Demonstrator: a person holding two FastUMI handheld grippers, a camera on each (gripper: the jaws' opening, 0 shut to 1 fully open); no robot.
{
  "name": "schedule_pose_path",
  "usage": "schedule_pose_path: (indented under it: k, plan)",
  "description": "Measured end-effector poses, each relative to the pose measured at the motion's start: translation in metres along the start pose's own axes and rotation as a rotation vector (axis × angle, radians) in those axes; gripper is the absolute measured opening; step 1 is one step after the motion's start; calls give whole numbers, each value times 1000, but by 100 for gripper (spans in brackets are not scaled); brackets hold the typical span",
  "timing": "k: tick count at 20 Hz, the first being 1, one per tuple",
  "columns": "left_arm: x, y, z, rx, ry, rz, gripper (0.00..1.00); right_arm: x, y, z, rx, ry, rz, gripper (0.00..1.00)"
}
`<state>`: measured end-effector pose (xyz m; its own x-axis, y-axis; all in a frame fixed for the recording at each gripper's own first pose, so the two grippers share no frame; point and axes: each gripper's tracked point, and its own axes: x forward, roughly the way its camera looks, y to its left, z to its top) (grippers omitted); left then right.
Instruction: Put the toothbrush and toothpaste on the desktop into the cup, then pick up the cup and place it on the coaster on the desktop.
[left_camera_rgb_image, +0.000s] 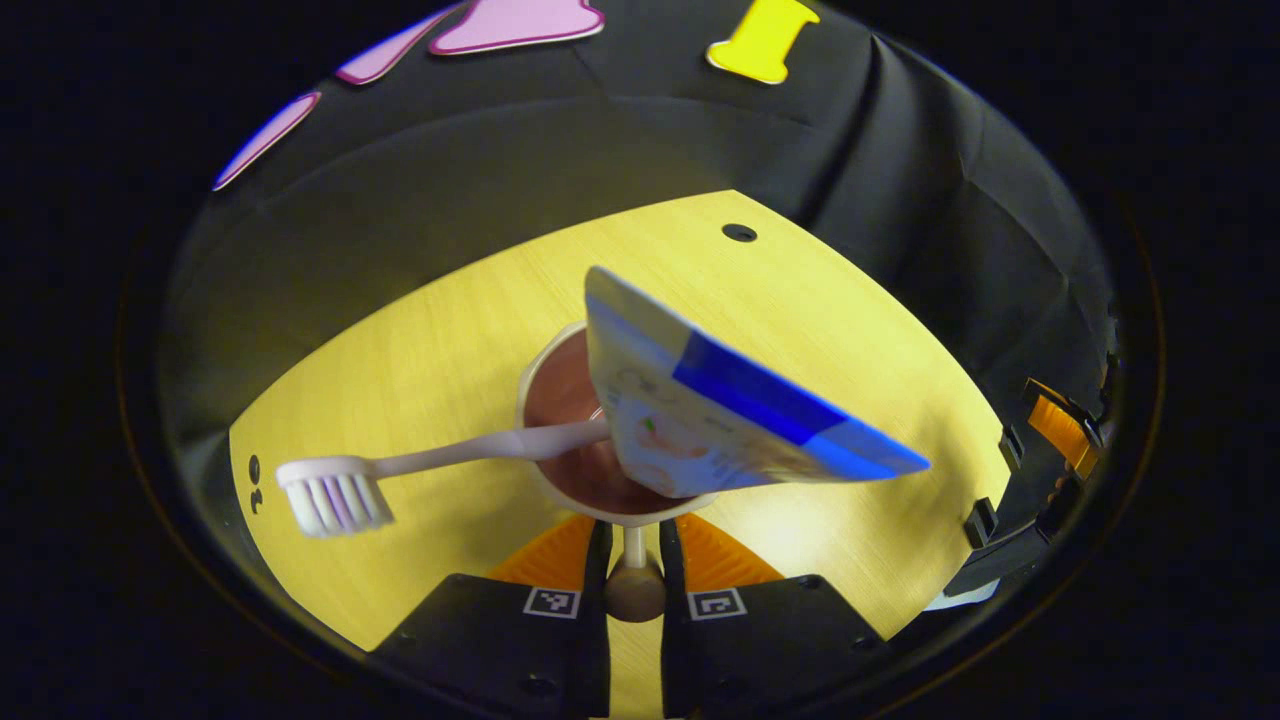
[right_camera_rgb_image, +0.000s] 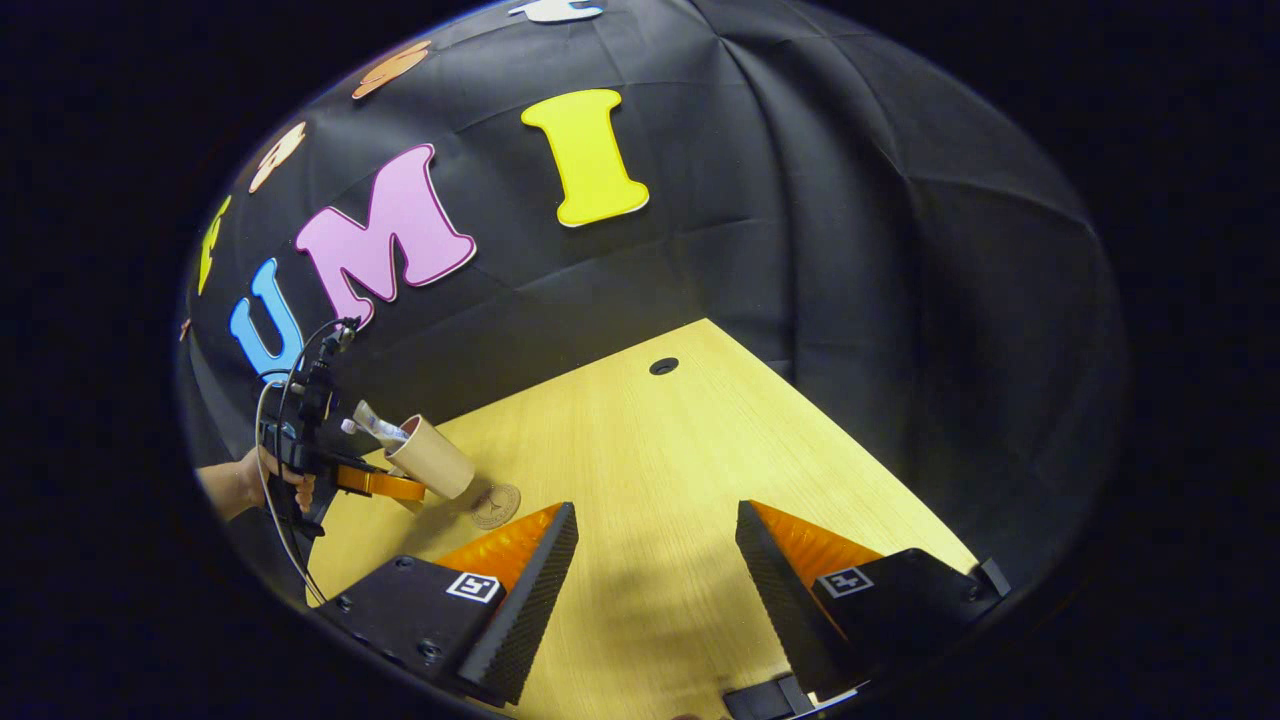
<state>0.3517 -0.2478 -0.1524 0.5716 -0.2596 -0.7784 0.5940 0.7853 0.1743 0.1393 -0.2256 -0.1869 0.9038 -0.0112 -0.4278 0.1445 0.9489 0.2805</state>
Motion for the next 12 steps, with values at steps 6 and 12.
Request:
schedule_pose_path:
  k: [6,12]
  plan:
    - [22,-13,-8,27,54,6,25,-7,-19,-3,28,5,-28,98]
    - [22,-14,-12,17,89,26,20,-11,-27,-10,32,14,-44,98]
